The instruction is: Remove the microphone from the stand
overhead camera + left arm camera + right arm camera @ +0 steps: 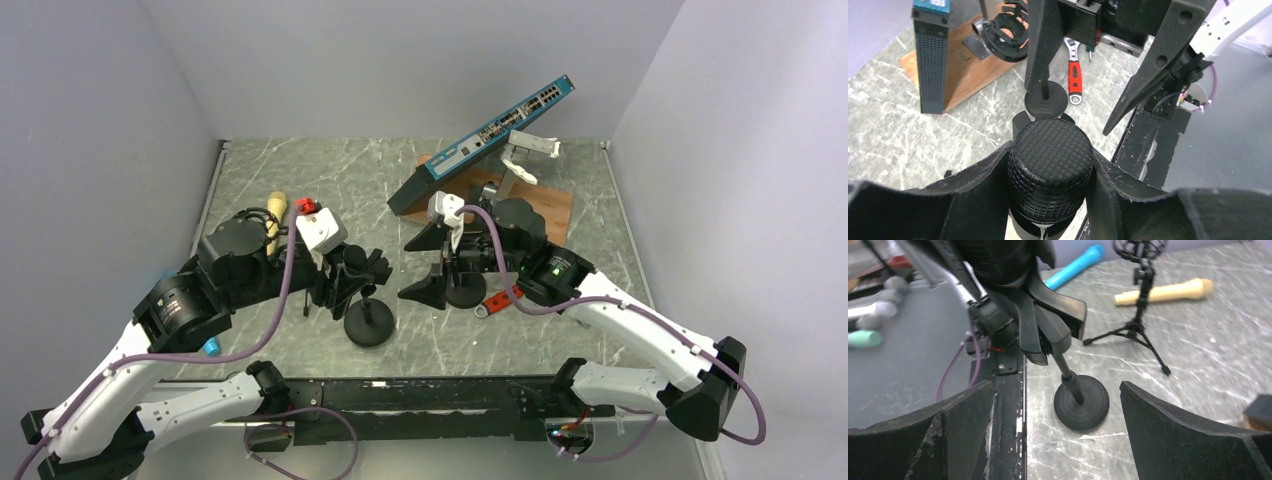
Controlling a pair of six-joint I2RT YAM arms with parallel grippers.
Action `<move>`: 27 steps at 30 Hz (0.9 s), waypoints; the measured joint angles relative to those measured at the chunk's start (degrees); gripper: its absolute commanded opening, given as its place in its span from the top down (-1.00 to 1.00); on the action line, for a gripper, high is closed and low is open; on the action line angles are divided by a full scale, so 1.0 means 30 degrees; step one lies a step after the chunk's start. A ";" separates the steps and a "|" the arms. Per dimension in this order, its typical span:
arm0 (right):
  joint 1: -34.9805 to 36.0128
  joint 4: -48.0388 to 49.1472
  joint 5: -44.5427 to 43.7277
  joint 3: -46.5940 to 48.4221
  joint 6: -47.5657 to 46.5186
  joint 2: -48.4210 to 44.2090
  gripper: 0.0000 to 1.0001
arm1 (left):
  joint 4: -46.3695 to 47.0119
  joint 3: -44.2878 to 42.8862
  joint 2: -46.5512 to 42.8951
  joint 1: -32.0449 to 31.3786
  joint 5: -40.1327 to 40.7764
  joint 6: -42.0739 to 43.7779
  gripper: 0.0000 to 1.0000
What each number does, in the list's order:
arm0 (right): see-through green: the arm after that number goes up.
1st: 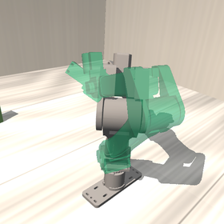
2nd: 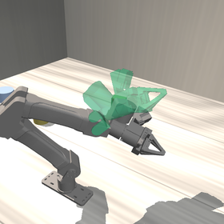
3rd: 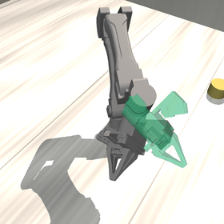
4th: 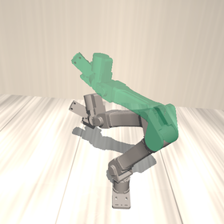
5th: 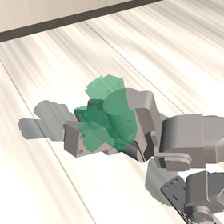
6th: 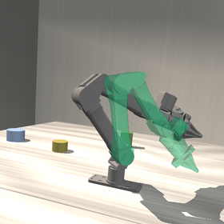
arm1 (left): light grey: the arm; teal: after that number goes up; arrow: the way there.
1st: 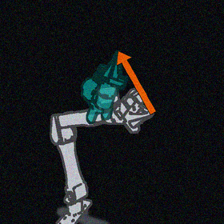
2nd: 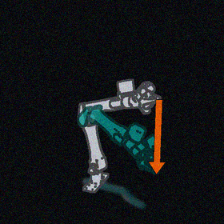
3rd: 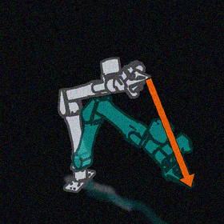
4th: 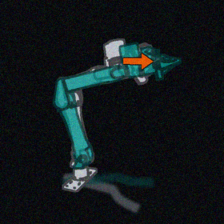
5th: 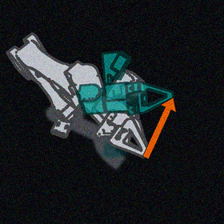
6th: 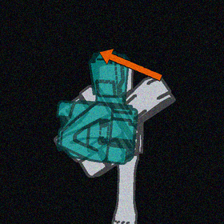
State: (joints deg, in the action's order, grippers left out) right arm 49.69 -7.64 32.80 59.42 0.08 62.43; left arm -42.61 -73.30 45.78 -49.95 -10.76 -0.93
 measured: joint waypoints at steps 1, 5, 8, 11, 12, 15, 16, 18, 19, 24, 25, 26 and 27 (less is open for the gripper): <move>-0.0219 0.0022 0.0998 0.0051 -0.0328 0.0066 -0.97 | 0.0000 0.0000 -0.0058 0.0000 -0.0240 0.0153 1.00; -0.0619 0.0583 0.4371 0.0532 -0.0940 0.0874 -0.95 | 0.0131 0.0233 -0.0044 0.0000 -0.1056 0.0291 1.00; -0.0627 0.1690 0.5683 0.0568 -0.0809 0.1501 -0.90 | 0.0321 0.0568 0.0080 0.0000 -0.1217 0.0240 1.00; -0.0627 0.2943 0.6564 0.0568 -0.0474 0.2011 -0.82 | 0.0925 0.0809 0.0284 0.0000 -0.1275 0.0080 1.00; -0.0663 0.3359 0.6776 0.0568 -0.0313 0.2127 -0.80 | 0.1035 0.0860 0.0284 0.0000 -0.1275 0.0015 1.00; -0.0707 0.4306 0.7096 0.0568 0.0058 0.2331 -0.76 | 0.1253 0.0933 0.0277 0.0000 -0.1275 -0.0095 1.00; -0.0714 0.4517 0.7213 0.0568 0.0175 0.2382 -0.76 | 0.1268 0.0933 0.0277 0.0000 -0.1268 -0.0117 1.00; -0.0714 0.4925 0.7264 0.0539 0.0321 0.2448 -0.76 | 0.1268 0.0933 0.0284 0.0000 -0.1260 -0.0233 1.00; -0.0714 0.5107 0.7257 0.0495 0.0357 0.2455 -0.76 | 0.1268 0.0933 0.0291 0.0000 -0.1253 -0.0284 1.00; -0.0714 0.5792 0.7016 0.0073 0.0481 0.2455 -0.76 | 0.1399 0.0954 0.0328 0.0000 -0.1100 -0.0554 1.00; -0.0714 0.5901 0.6914 -0.0066 0.0488 0.2455 -0.76 | 0.1464 0.0976 0.0328 0.0000 -0.1078 -0.0561 1.00; -0.0707 0.5923 0.6849 -0.0153 0.0488 0.2455 -0.76 | 0.1515 0.0998 0.0328 0.0000 -0.1035 -0.0568 1.00; -0.0707 0.5945 0.6732 -0.0248 0.0488 0.2470 -0.76 | 0.1566 0.1013 0.0328 0.0000 -0.1005 -0.0568 1.00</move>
State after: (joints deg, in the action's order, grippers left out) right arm 47.57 10.20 52.99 58.67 1.54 69.84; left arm -37.91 -70.26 46.76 -49.95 -13.78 -2.63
